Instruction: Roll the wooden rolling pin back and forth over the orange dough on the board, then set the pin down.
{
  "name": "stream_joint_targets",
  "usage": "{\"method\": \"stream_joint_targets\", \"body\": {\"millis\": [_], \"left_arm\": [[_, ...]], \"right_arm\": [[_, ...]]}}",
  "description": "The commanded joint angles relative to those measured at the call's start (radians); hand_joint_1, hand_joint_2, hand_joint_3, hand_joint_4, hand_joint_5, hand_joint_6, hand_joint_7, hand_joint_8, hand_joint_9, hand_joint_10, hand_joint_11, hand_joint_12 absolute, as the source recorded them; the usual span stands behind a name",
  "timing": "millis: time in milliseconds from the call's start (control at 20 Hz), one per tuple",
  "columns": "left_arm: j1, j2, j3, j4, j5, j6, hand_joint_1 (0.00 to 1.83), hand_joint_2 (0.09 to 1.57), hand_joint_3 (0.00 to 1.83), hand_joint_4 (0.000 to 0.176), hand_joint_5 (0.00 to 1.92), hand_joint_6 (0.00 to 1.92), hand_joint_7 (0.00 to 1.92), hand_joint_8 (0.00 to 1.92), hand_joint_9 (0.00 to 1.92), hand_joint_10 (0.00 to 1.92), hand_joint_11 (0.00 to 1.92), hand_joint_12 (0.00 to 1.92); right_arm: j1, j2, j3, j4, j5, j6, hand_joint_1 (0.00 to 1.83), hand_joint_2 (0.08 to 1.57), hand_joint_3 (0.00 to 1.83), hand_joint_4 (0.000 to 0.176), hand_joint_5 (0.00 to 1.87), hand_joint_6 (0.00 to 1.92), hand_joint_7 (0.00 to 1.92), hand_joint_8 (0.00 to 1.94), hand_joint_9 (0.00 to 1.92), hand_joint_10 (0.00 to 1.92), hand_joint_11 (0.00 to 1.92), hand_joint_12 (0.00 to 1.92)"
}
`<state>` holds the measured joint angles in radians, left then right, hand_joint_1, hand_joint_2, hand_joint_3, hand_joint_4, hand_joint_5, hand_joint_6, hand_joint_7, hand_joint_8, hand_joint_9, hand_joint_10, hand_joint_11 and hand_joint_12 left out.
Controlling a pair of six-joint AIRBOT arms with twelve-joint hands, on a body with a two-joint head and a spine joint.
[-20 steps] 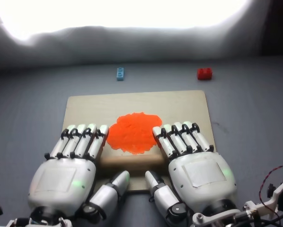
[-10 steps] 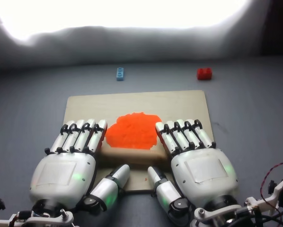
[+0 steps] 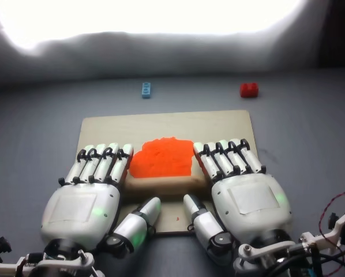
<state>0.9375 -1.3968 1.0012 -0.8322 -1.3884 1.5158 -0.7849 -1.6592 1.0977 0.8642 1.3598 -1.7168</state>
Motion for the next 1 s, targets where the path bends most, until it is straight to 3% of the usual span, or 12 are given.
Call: {"method": "stream_joint_targets", "body": {"millis": [0, 950], "left_arm": [[-0.007, -0.001, 0.005, 0.069, -0.099, -0.003, 0.00, 1.39, 0.00, 0.000, 0.00, 0.00, 0.00, 0.00, 0.00, 0.00, 0.00, 0.00], [-0.045, -0.019, 0.055, 0.069, -0.045, -0.003, 0.00, 1.39, 0.00, 0.000, 0.00, 0.00, 0.00, 0.00, 0.00, 0.00, 0.00, 0.00]], "right_arm": [[0.012, 0.002, 0.003, -0.080, 0.083, 0.005, 0.00, 1.54, 0.00, 0.000, 0.11, 0.00, 0.14, 0.00, 0.13, 0.00, 0.00, 0.28], [0.030, -0.004, 0.053, -0.080, 0.042, 0.045, 0.00, 1.55, 0.00, 0.000, 0.10, 0.00, 0.13, 0.00, 0.13, 0.00, 0.00, 0.27]]}}
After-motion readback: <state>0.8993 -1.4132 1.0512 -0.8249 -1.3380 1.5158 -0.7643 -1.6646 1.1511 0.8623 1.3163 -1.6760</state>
